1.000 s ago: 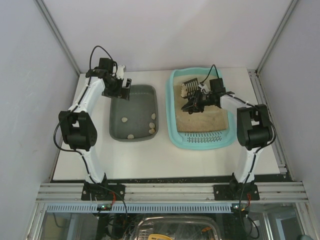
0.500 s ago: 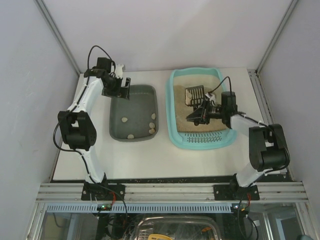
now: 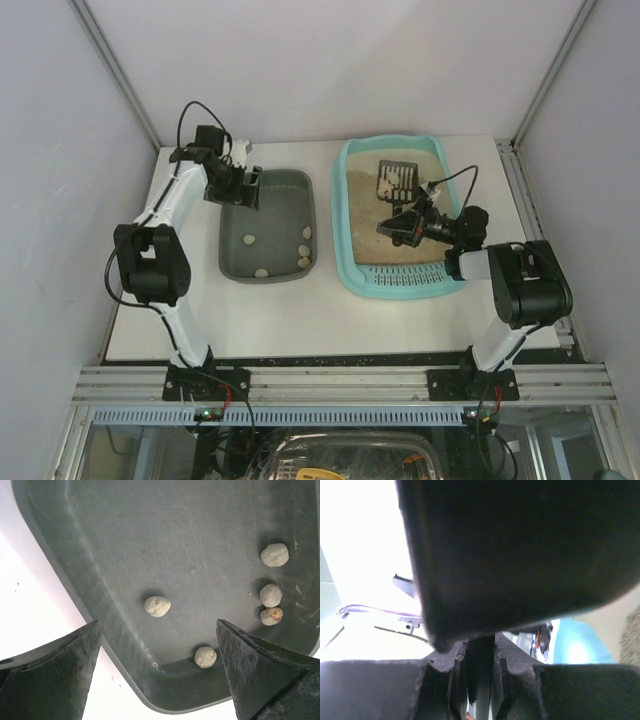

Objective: Clean the litter box

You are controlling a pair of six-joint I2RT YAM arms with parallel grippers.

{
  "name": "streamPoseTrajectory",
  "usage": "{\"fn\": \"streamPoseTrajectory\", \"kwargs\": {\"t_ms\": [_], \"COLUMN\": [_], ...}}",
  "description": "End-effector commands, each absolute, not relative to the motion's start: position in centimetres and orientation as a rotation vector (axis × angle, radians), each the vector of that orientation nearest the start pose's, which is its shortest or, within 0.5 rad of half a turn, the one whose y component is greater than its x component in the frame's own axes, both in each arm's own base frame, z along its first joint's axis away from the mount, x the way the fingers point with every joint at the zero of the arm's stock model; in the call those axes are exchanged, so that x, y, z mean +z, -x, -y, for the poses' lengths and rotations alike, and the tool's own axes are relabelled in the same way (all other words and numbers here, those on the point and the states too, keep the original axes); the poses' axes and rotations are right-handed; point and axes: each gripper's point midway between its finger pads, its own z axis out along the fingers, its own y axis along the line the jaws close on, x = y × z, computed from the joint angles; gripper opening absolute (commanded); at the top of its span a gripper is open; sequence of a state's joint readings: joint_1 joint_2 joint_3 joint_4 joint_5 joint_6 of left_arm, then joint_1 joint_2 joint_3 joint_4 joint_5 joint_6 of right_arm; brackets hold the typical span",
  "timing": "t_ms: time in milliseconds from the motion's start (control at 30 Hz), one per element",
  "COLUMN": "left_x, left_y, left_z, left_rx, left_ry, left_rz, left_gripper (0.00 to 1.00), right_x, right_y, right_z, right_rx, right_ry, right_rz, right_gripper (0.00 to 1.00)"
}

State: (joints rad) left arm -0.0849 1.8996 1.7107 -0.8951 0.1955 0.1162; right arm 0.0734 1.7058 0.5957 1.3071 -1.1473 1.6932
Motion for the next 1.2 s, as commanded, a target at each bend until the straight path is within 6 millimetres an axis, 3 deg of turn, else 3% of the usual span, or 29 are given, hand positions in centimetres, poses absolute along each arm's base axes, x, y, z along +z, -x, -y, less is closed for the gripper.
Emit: {"fn": "streamPoseTrajectory", "kwargs": {"t_ms": [0,100,233,400,533,667,833,933,1000,1167], "left_x": [16.6,17.5,18.8,20.2,20.9,20.3,18.3,17.5,17.2,18.6], "left_y": [-43.0,-42.8,-41.9,-40.2,-38.0,-35.3,-31.4,-29.5,-29.1,-29.7], "left_z": [7.9,8.0,8.0,7.8,9.0,8.8,8.9,9.0,8.5,8.8], "left_rx": [-0.25,-0.229,-0.239,-0.238,-0.31,-0.248,-0.185,-0.089,-0.022,-0.025], "left_ry": [-0.429,-0.439,-0.463,-0.506,-0.56,-0.668,-0.762,-0.881,-0.938,-0.956], "left_rz": [-2.509,-2.497,-2.49,-2.501,-2.514,-2.524,-2.56,-2.538,-2.512,-2.448], "left_gripper": [1.0,1.0,1.0,1.0,1.0,1.0,1.0,1.0,1.0,1.0], "right_x": [20.9,19.7,18.7,18.2,17.3,17.4,16.4,17.0,17.5,17.5], "right_y": [-28.4,-30.0,-28.2,-28.2,-25.5,-25.8,-22.5,-23.7,-24.2,-22.3], "right_z": [-21.0,-18.1,-19.5,-16.4,-18.4,-16.5,-19.8,-17.8,-17.0,-20.0], "right_rx": [2.023,1.942,1.933,1.887,1.869,1.857,1.852,1.833,1.865,1.911], "right_ry": [-0.143,-0.314,-0.232,-0.338,-0.225,-0.385,-0.204,-0.314,-0.365,-0.206], "right_rz": [-1.959,-1.916,-2.03,-1.979,-2.081,-1.988,-2.13,-2.051,-1.987,-2.056], "right_gripper": [0.0,0.0,0.0,0.0,0.0,0.0,0.0,0.0,0.0,0.0]}}
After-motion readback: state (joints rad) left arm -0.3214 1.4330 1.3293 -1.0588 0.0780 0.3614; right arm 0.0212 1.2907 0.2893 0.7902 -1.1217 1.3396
